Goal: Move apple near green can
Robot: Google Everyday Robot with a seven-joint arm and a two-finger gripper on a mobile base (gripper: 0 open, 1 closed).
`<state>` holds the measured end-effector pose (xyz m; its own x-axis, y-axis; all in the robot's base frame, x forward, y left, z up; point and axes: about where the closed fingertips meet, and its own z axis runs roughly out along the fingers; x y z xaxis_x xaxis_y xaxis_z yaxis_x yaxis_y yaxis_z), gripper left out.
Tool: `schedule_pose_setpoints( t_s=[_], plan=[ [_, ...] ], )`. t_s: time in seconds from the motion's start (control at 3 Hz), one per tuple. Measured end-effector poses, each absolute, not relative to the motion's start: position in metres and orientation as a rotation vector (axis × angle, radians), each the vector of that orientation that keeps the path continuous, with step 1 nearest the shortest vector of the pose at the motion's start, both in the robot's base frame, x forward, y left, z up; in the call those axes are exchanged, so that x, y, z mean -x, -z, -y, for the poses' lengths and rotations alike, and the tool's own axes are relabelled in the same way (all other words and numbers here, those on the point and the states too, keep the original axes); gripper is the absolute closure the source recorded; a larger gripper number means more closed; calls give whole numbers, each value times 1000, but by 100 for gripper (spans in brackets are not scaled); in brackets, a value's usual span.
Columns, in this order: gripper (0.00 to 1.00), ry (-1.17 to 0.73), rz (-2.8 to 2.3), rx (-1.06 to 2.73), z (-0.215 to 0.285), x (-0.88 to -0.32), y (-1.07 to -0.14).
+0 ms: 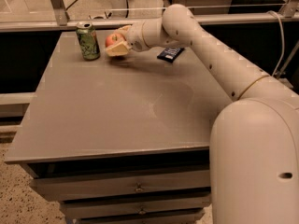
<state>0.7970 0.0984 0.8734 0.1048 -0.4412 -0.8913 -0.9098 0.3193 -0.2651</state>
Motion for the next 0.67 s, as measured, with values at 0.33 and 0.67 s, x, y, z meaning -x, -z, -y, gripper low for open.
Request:
schedule_pose_setpoints(
  t_s=[0.33,0.67],
  plan=[
    [65,-567,-1526,1297,-106,-800,-869],
    [41,-582,-1545,1304,-109,-801,-863]
  ],
)
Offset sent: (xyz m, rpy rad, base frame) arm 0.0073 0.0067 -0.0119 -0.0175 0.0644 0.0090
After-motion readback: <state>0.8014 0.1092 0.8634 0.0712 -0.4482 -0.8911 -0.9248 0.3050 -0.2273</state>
